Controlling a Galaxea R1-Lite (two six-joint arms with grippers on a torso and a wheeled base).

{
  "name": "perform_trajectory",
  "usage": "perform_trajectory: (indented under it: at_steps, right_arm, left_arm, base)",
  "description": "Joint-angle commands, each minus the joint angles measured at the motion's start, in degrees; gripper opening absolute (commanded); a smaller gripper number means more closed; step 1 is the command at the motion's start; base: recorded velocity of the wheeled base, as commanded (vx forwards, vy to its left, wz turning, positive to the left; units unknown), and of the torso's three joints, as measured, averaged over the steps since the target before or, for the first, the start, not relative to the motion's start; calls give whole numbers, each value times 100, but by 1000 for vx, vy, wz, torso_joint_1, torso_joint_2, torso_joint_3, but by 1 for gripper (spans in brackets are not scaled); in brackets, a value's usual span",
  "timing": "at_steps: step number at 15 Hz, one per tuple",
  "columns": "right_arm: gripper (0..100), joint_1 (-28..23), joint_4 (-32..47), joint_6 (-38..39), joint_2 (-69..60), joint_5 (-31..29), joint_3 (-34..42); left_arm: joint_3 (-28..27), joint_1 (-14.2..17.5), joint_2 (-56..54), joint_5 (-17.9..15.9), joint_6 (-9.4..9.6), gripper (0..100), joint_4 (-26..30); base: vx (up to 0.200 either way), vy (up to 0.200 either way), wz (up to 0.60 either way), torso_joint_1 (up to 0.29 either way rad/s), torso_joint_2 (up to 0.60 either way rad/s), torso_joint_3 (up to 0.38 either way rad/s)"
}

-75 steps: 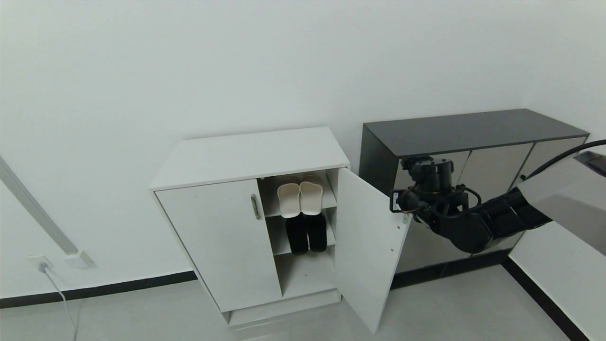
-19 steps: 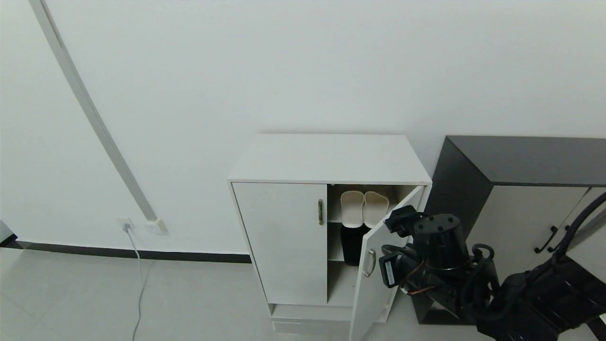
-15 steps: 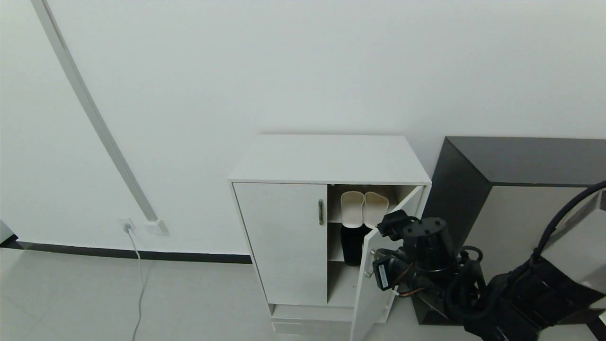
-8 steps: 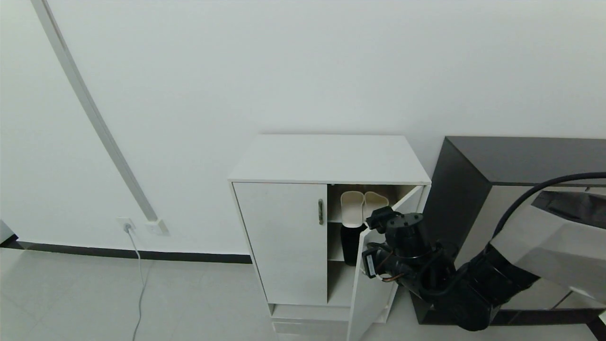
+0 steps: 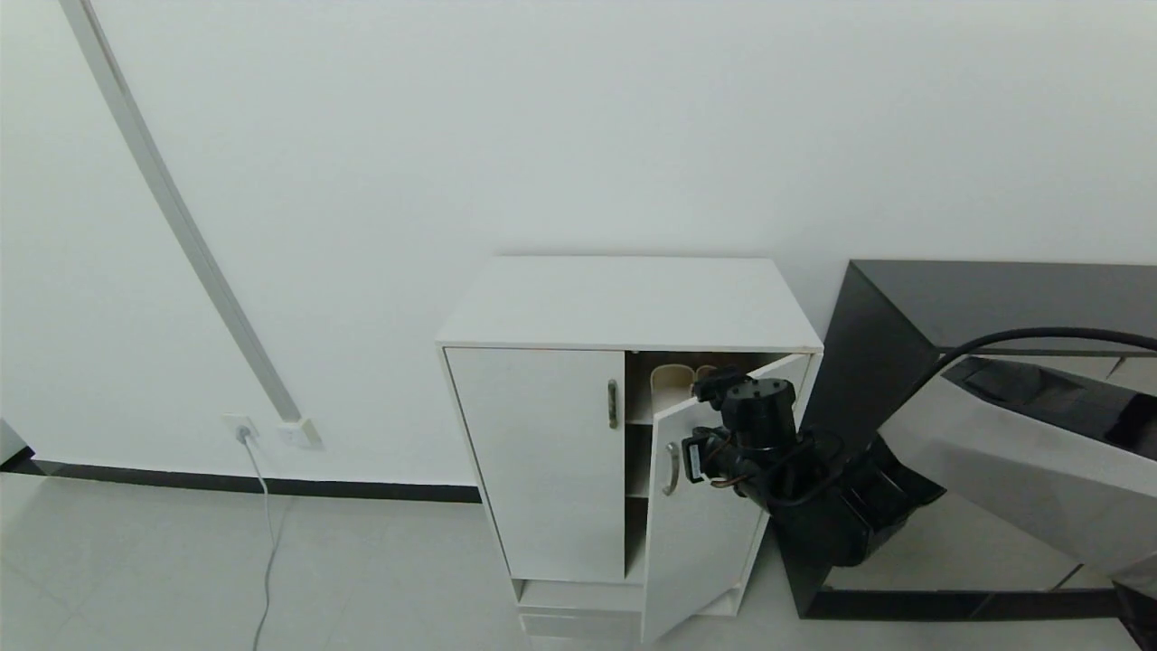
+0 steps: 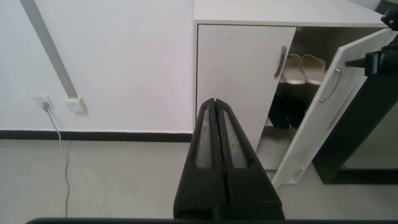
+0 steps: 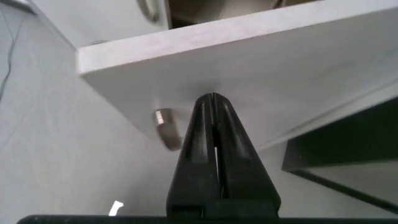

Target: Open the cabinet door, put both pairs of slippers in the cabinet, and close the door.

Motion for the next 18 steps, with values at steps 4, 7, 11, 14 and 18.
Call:
perform_trajectory:
  at_steps: [4,7,11,14,18]
  right_arm:
    - [0,-231,-18,-31,687,84,-887]
    - [0,-293,0,-40,793,146,-1203]
    - [0,-381,18,-40,968,172,-1537]
    - [0,-477,79,-145,1091,199,-1792]
    - [0,-539,149,-145,1188,216,-2020]
  left_arm:
    - [1,1,7,1,-4,0,-1]
    - [1,1,7,1,-4,0,-1]
    - [1,1,7,1,-4,0,-1]
    - [1,1,7,1,-4,0,-1]
    - [1,1,7,1,-4,0,-1]
  base:
    - [0,0,0,0,0,0]
    - [0,0,0,0,0,0]
    - [0,0,0,0,0,0]
    - [0,0,0,0,0,0]
    - [0,0,0,0,0,0]
